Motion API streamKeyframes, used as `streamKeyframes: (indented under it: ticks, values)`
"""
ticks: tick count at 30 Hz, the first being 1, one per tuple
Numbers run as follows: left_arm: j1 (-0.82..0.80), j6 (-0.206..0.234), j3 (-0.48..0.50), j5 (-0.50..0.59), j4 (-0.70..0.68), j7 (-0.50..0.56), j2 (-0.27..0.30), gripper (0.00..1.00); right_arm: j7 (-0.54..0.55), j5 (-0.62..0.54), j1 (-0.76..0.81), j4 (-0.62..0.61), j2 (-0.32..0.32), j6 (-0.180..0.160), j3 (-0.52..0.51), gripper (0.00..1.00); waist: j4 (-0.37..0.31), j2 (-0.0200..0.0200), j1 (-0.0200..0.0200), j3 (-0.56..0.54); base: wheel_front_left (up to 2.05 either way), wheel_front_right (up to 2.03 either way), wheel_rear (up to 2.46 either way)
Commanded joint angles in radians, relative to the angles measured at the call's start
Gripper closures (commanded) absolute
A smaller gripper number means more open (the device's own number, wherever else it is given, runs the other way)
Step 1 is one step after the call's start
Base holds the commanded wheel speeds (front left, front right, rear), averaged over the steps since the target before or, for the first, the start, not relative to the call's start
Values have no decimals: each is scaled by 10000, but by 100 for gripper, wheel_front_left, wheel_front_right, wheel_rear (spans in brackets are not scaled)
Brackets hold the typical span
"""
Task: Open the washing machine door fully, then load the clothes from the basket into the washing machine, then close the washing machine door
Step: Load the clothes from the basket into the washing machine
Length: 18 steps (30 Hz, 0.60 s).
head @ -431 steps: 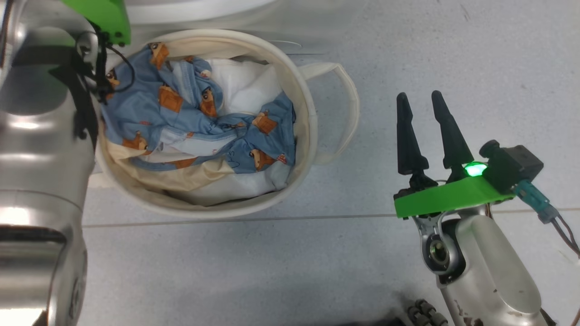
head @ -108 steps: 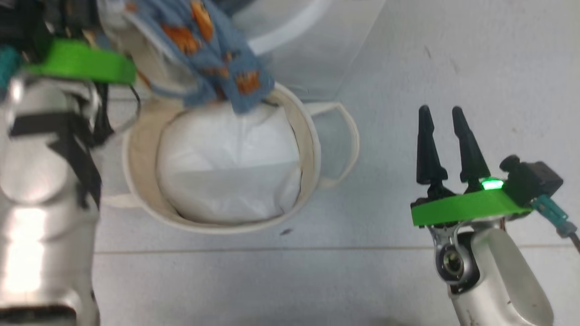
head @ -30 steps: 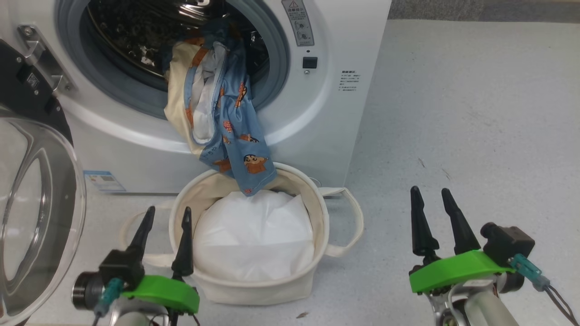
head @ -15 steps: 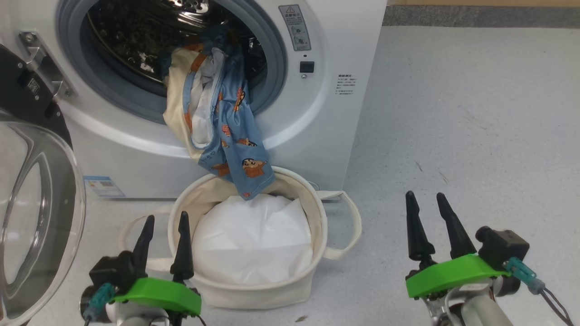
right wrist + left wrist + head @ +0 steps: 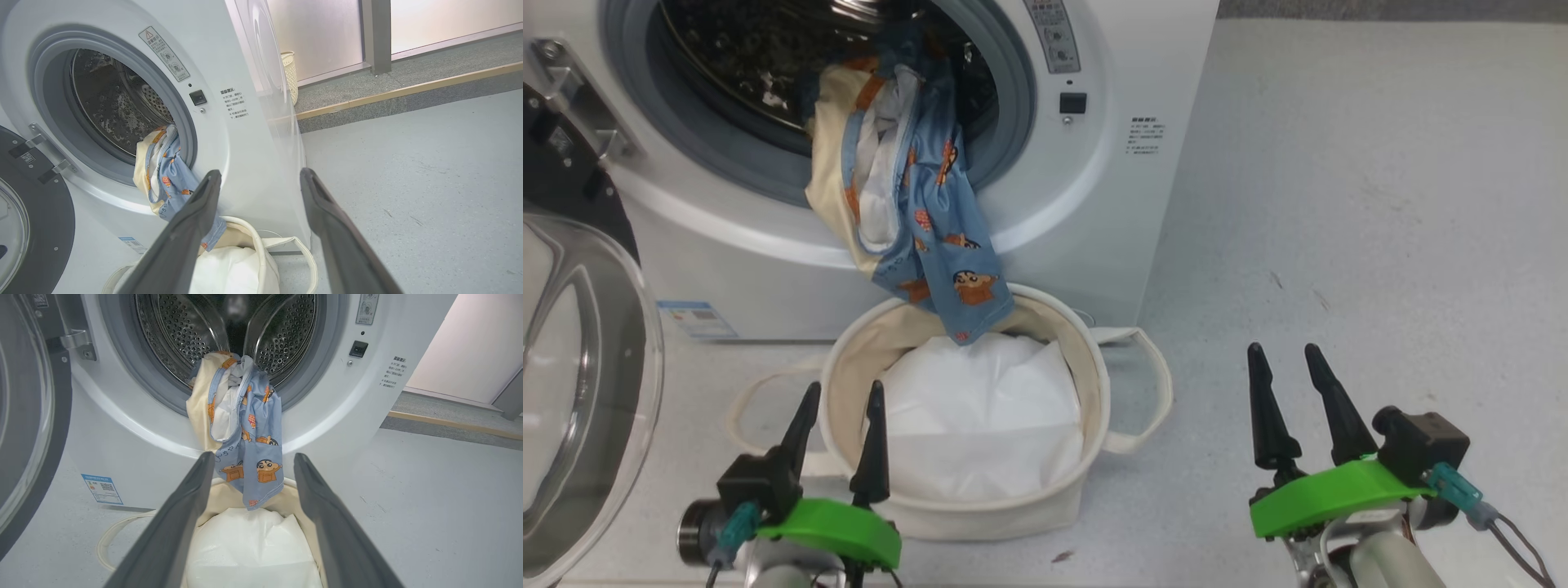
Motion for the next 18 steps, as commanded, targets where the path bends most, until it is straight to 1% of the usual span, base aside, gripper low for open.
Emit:
streamKeyframes:
  ticks: [1,5,7,10,11,12,13,15,18]
  values:
    - [-491,76,281,120,-316,-45,61,0,-122,-4,-245,-369,36,2,179,0,-39,-1,1,138,0,0,0]
    - [-868,183,119,583,-145,-45,61,0,-122,-19,-372,-401,36,2,125,0,-125,-1,1,564,0,0,0]
    - [-1120,242,33,880,97,-45,61,0,-122,150,-439,-402,36,2,86,0,-186,-1,1,811,0,0,0]
    - [-1634,266,-113,1084,611,-45,61,0,-122,60,-590,-401,36,2,36,0,-249,-1,1,1241,0,0,0]
    - [-1838,192,-150,870,843,-45,61,0,-122,25,-650,-426,36,2,24,0,-265,-1,1,1417,0,0,0]
    - [-2058,-3,-117,175,1113,-45,61,0,-122,-6,-718,-461,36,2,16,0,-283,-1,1,1619,0,0,0]
    - [-2319,-133,-122,-292,1449,-45,61,0,-122,-53,-795,-503,36,2,15,0,-293,-1,1,1834,0,0,0]
    - [-2992,-145,-395,67,2286,-46,66,0,-122,-137,-959,-597,36,2,-1,0,-325,-1,1,2310,0,0,0]
    - [-4068,-221,-374,-168,3403,-46,64,0,-122,-142,-1245,-775,36,2,-31,0,-432,-1,1,3064,0,0,0]
